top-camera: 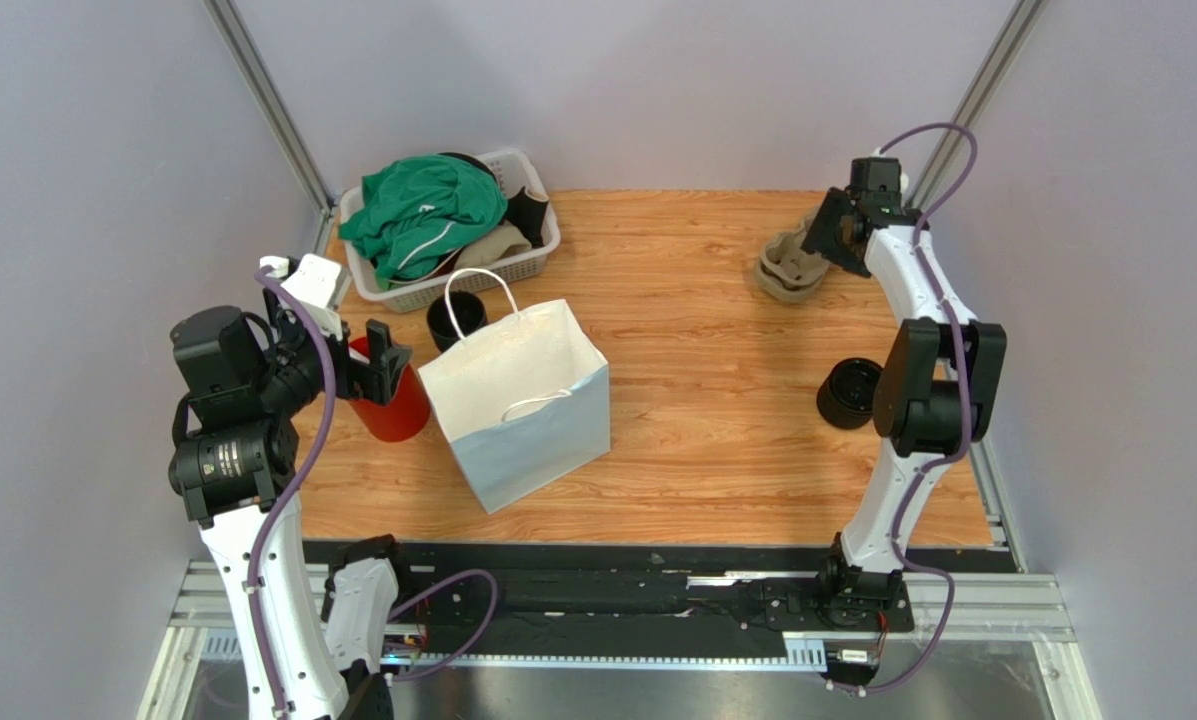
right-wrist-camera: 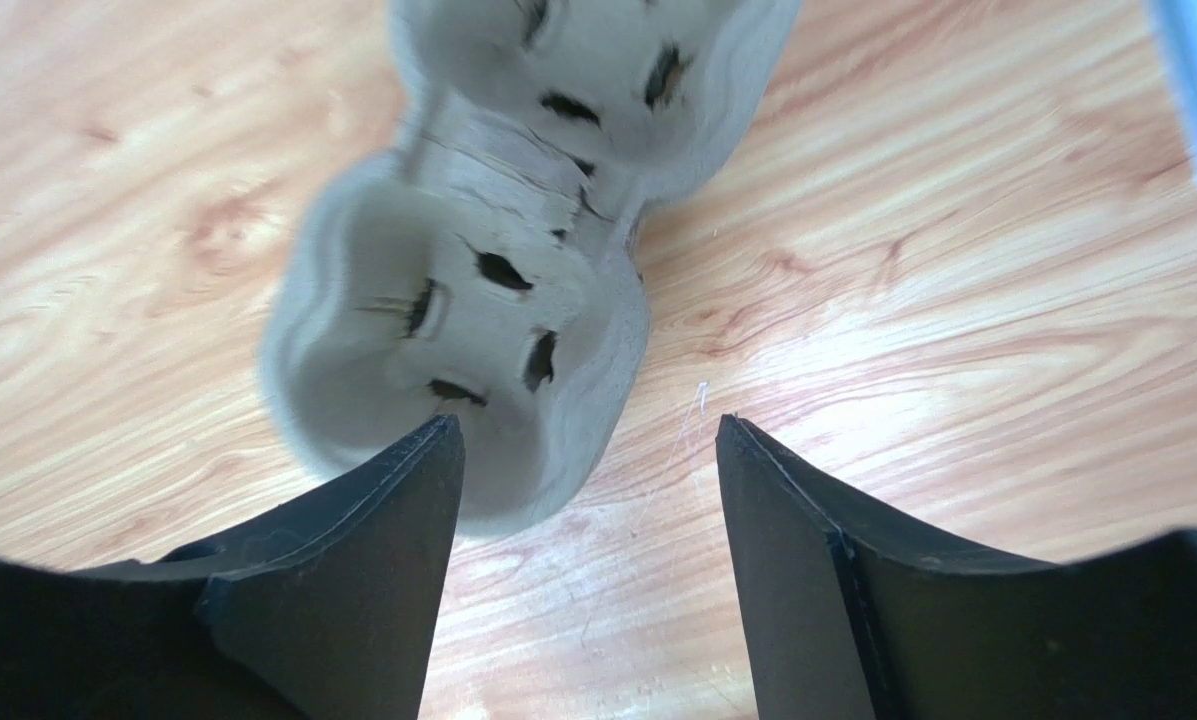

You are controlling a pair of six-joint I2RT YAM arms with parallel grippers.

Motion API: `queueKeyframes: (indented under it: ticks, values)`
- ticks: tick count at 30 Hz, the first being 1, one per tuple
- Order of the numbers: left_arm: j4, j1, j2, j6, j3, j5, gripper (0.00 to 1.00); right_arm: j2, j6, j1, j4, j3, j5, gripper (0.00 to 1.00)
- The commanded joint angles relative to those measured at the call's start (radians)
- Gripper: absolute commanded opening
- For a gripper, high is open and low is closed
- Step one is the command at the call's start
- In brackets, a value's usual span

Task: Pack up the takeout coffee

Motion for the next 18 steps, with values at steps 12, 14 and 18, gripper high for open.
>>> queueKeyframes:
  ticks: [12, 14, 18]
  values:
    - [0.031, 0.011, -0.027, -0.009, -0.02, 0.033, 0.99, 0.323, -0.577, 0.0, -0.425, 0.728, -0.136, 0.63]
    - [0.031, 0.014, -0.03, -0.01, -0.025, 0.033, 0.99, 0.334, -0.614, 0.0, -0.405, 0.71, -0.146, 0.64]
    - [0.031, 0.015, -0.033, -0.012, -0.027, 0.036, 0.99, 0.316, -0.715, 0.0, -0.361, 0.639, -0.175, 0.63]
